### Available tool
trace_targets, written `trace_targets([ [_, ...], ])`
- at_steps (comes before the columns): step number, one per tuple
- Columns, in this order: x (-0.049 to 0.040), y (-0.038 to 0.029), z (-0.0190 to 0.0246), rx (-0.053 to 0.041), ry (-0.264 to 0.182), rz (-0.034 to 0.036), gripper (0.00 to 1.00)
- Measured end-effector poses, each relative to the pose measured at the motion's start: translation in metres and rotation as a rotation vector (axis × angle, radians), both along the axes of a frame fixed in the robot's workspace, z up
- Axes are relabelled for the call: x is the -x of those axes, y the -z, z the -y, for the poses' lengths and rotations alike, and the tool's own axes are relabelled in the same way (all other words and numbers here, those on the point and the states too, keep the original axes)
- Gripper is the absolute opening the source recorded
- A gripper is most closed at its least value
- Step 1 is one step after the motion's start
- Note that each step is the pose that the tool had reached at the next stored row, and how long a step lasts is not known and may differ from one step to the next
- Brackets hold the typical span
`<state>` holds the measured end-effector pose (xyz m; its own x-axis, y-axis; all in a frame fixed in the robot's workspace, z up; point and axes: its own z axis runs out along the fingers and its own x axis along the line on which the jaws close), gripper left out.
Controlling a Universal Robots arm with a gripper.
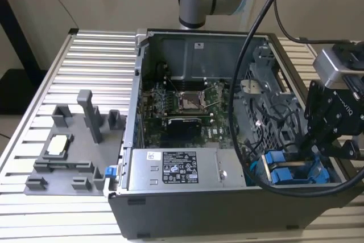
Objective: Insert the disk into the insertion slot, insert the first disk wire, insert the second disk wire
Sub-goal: 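Insert the first disk wire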
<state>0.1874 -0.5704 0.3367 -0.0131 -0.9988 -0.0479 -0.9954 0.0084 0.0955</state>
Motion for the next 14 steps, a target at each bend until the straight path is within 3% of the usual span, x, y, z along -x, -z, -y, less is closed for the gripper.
trace_targets([
  [4, -0.0008, -0.0036, 0.0, 0.0006, 0.0, -0.0073, 0.19],
  [9, -0.0009, -0.0044, 0.0, -0.0016, 0.0, -0.0082, 0.19],
  [14, -0.0009, -0.0025, 0.0, -0.0152, 0.0, -0.0063, 0.19],
])
